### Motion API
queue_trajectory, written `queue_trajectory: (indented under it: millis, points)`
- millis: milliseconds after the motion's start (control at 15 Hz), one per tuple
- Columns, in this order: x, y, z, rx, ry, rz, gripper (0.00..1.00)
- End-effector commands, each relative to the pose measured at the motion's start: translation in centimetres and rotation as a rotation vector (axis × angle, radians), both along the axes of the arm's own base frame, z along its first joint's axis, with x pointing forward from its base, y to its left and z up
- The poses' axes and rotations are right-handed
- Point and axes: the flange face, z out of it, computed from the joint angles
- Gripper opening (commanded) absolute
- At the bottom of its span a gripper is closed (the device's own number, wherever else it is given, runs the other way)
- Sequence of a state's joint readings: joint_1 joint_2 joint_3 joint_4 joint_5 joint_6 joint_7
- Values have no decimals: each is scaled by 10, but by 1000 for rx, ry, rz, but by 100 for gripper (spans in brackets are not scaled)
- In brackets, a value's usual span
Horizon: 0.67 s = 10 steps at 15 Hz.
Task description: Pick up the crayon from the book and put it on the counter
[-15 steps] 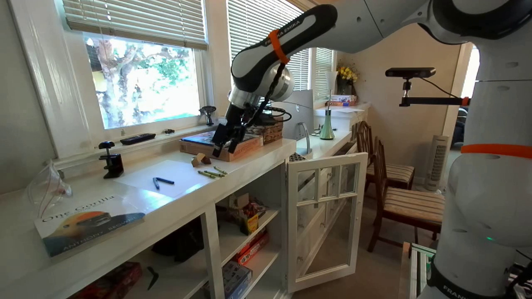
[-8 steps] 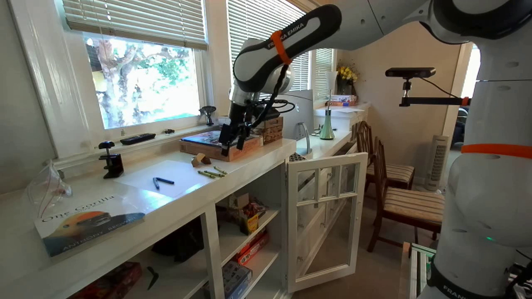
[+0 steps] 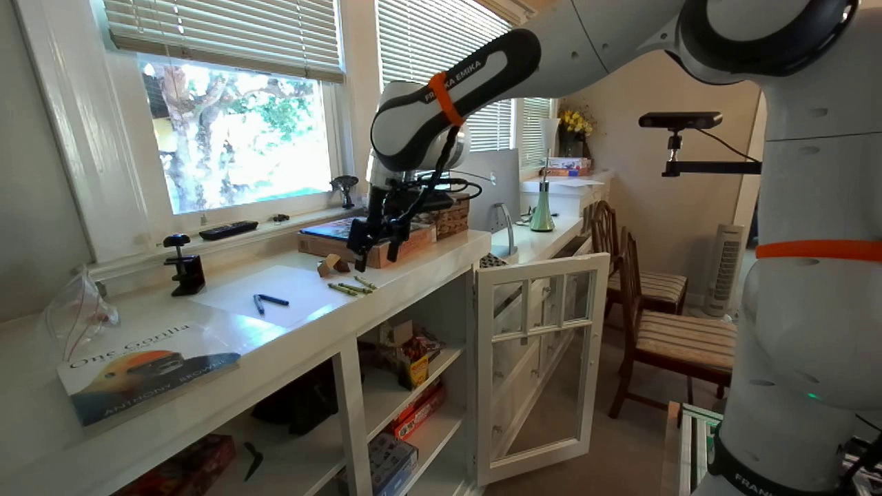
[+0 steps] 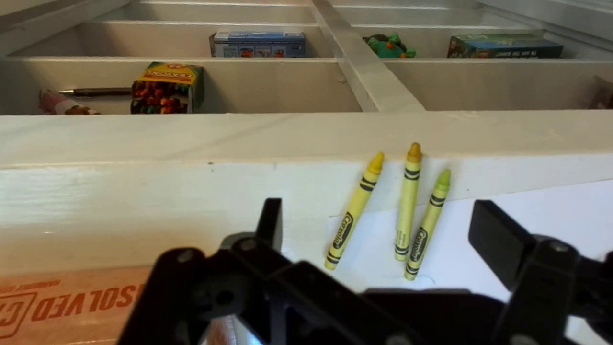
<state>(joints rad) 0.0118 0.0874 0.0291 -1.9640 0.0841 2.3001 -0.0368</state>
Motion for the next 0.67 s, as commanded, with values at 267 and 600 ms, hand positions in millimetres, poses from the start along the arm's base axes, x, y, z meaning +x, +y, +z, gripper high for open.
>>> queue_trajectory:
  millis: [267,600]
  points:
    - [28,10,-18,27,3,-54,100]
    - [38,15,-25,26,-7,-56,97]
